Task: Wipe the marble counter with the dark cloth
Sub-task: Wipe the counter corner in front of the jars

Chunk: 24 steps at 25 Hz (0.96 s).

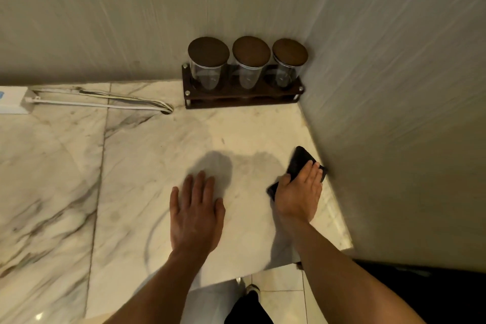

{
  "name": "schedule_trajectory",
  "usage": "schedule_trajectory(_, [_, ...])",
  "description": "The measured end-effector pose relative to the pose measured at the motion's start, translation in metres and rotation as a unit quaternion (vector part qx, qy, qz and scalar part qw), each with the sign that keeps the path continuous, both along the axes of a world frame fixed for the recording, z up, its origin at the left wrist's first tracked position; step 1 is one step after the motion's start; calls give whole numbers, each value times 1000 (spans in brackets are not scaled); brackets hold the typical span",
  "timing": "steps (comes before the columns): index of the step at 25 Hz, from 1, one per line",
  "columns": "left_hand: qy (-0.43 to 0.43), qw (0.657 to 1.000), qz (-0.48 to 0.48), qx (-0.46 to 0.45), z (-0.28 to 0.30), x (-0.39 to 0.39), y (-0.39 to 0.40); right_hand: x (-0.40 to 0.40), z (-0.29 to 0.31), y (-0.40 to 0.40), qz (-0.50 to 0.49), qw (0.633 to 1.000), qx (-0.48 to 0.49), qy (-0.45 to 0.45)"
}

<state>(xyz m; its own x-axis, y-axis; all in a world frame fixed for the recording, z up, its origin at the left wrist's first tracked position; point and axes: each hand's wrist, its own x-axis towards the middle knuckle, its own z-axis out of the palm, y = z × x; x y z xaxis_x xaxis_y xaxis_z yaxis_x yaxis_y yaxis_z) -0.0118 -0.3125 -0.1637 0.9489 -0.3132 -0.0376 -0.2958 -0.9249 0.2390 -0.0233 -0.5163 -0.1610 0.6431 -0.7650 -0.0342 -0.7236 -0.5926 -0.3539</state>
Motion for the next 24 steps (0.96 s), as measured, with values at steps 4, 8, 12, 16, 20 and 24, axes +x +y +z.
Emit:
schedule_trajectory(4, [-11,1000,-5,-14,-2,0,1,-28,1,7,-21,1000,2,-12])
schedule_trajectory(8, [-17,999,-7,-29,-4,0,2,-56,-1,11,-34,999,5,-15])
schedule_trajectory(12, [-3,999,-10,-52,-1,3,5,-80,-1,18,-59,998,5,-27])
schedule_trajectory(16, [50,992,-48,-101,5,11,19,-101,-1,21,-75,996,12,-37])
schedule_trajectory(20, [24,992,-87,-94,21,6,50,-115,-3,23,-86,995,22,-54])
schedule_trajectory(24, [26,990,-105,-89,36,-29,73,-125,0,32,-99,992,38,-75])
